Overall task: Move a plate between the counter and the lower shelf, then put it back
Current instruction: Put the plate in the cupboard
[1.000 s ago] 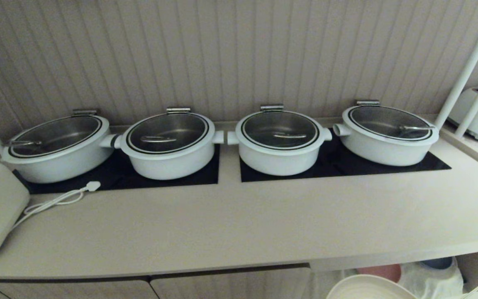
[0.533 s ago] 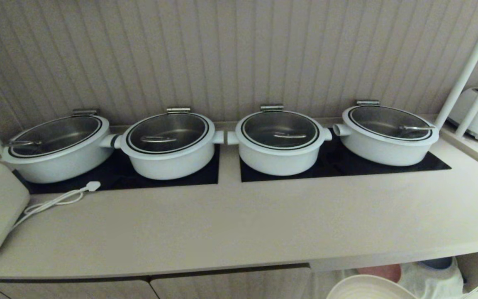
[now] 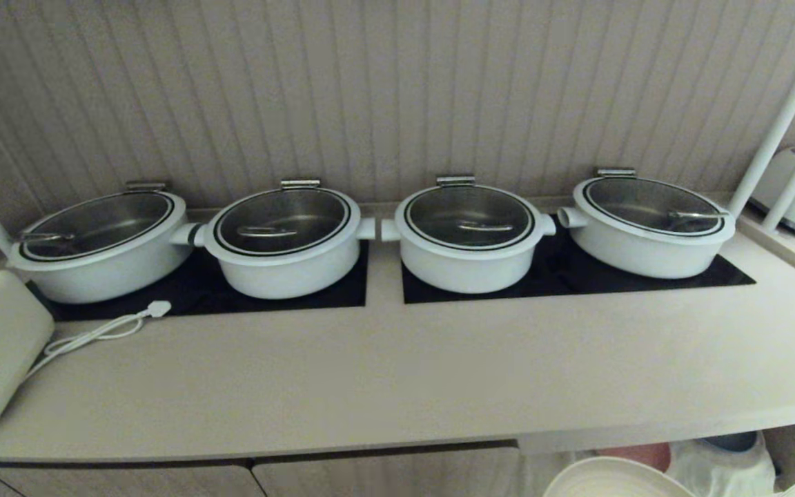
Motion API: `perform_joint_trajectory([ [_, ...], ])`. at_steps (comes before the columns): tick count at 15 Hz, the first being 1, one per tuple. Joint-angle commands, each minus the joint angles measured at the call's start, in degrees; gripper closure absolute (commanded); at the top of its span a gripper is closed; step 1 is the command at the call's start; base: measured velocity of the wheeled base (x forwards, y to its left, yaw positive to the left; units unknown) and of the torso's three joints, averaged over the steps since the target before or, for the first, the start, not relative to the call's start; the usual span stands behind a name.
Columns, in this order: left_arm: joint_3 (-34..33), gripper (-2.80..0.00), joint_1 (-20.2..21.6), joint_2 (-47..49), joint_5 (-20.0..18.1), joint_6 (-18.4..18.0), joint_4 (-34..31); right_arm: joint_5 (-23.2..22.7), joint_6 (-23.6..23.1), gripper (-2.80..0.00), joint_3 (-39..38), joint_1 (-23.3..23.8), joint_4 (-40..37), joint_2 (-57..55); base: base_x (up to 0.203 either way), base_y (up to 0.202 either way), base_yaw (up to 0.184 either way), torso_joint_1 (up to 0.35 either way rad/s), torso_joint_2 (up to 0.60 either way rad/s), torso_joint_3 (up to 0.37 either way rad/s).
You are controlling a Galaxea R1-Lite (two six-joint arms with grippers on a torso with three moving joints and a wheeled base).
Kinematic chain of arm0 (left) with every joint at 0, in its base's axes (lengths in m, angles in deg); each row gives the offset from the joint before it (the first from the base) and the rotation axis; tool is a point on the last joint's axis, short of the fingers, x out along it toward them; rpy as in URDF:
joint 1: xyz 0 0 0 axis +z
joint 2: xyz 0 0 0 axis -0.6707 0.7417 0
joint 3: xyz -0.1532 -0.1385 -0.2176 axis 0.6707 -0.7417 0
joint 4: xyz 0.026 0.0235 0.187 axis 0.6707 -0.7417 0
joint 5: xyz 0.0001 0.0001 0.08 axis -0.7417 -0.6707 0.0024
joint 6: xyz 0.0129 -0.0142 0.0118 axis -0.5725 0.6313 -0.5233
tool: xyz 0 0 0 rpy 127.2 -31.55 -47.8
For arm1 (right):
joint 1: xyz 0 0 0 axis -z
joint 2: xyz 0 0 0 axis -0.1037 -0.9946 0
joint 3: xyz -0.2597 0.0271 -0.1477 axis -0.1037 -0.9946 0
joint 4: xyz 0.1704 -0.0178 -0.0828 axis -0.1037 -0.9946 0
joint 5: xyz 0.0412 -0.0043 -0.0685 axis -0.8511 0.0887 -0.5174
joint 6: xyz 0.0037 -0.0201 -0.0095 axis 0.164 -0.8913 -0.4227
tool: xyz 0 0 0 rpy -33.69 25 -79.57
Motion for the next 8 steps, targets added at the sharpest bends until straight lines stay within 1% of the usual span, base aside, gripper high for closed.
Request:
perform_joint_trajectory([
  [1, 0.0, 0.0, 0.0, -0.02, 0.02, 0.03, 0.01, -0.07, 0.16, 0.0, -0.07, -0.02, -0.15, -0.1, 0.0, 0.0, 0.0, 0.0, 0.0, 0.0],
  [3, 0.0, 0.0, 0.0, -0.02, 0.02, 0.03, 0.01, -0.07, 0.16, 0.0, -0.07, -0.02, -0.15, -0.1, 0.001, -0.131, -0.007, 0.006, 0.0, 0.005],
  [8, 0.0, 0.0, 0.0, -0.02, 0.02, 0.03, 0.01, -0.07, 0.16, 0.0, -0.07, -0.02, -0.15, -0.1, 0.0, -0.196, 0.001, 0.0, 0.0, 0.003],
])
